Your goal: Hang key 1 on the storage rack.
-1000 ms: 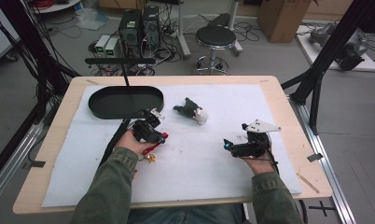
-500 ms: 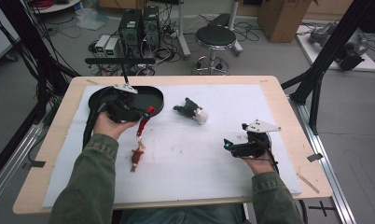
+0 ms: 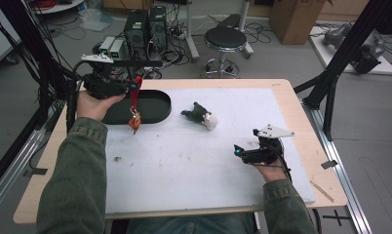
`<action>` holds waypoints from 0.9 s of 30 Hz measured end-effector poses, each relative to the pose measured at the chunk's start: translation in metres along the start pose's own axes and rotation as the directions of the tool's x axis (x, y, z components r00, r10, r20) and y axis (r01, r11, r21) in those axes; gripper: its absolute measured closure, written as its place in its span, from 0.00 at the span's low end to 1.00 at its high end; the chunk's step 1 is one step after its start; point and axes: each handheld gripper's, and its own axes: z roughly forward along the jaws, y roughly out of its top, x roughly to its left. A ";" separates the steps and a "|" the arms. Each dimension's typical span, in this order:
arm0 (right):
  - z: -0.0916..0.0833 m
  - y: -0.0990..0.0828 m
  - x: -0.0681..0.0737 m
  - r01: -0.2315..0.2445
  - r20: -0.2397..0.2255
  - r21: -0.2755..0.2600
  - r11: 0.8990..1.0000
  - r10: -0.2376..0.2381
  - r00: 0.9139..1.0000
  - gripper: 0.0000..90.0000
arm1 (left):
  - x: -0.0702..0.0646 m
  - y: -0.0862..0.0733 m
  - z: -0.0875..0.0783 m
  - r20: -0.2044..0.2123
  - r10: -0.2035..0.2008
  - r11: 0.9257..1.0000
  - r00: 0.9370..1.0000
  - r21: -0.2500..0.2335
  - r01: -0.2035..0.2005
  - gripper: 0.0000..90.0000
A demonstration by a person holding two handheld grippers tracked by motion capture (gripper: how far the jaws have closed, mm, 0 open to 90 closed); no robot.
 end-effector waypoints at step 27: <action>0.000 -0.003 -0.002 -0.008 0.014 0.019 1.000 0.008 1.000 0.01 | 0.040 0.083 -0.015 -0.074 0.033 0.997 0.997 -0.064 -0.037 0.84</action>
